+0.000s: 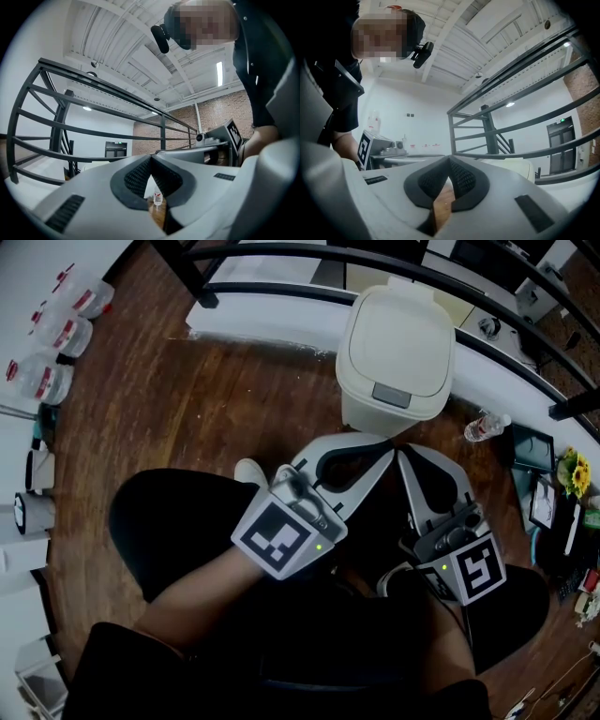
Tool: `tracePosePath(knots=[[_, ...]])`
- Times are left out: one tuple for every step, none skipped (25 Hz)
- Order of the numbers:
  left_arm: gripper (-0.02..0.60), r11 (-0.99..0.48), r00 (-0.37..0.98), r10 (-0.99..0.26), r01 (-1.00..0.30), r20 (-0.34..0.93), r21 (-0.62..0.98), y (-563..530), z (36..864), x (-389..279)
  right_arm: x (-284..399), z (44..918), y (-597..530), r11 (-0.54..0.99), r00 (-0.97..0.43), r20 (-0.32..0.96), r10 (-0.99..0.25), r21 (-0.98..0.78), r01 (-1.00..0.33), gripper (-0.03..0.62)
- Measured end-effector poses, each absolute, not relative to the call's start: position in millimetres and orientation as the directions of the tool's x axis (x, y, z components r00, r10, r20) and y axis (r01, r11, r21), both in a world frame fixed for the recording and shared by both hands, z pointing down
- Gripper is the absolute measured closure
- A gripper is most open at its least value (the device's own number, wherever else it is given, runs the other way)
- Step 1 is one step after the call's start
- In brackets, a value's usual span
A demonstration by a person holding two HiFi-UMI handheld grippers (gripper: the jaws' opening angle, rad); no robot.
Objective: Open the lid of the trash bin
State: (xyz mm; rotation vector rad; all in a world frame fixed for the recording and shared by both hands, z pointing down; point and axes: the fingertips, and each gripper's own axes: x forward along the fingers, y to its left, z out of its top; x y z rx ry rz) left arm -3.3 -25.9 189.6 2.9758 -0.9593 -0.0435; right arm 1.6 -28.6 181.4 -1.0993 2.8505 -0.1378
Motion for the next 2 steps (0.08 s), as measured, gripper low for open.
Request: tracePosePath(knots=[[0.54,-0.812,0.812,-0.584,-0.583,-0.021,0.023,-25.8,190.1,-2.9,2.0,179.4,-29.1,0.737,-0.737,-0.055,-0.674,-0.113,-0.666,0.58],[0.54,-0.812,0.812,-0.584,-0.583,-0.02,0.024,-25.8,190.5,-2.5,2.4,177.3,-29.8,0.737,-0.735,-0.066,-0.675,-0.113,-0.667,0.58]])
